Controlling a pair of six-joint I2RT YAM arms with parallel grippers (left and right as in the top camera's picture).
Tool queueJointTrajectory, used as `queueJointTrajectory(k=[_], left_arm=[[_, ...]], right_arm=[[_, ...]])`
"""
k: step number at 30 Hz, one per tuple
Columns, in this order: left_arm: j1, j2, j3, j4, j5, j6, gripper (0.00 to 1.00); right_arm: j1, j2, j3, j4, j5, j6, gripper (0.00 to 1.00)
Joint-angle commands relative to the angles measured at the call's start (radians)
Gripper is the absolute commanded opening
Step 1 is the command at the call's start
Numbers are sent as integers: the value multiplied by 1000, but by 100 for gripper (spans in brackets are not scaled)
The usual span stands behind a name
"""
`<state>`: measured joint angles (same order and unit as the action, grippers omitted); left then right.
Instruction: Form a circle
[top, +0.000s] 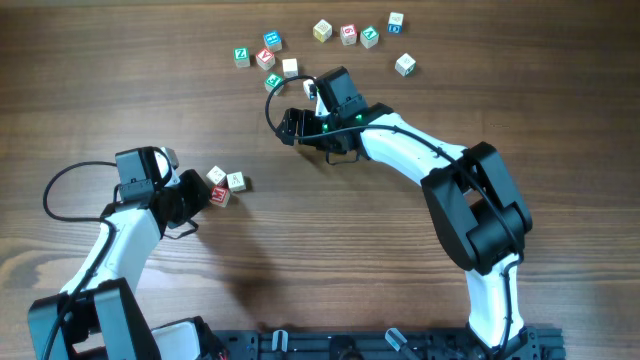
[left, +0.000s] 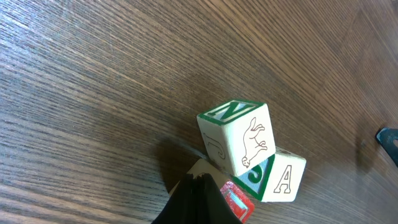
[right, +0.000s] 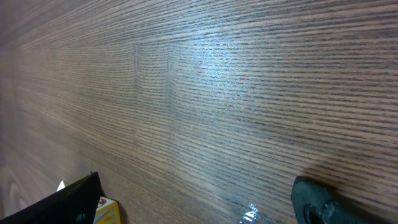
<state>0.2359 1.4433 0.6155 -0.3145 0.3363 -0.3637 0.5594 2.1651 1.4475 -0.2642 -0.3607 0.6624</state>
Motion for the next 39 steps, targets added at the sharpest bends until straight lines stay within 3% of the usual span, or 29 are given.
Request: queueJointTrajectory(k=[1, 39], left_arm=[[3, 9, -10, -3, 16, 9, 4], [3, 9, -10, -3, 15, 9, 4]], right_arm=[[-18, 70, -53, -37, 98, 18, 99], [-18, 70, -53, -36, 99, 18, 99]])
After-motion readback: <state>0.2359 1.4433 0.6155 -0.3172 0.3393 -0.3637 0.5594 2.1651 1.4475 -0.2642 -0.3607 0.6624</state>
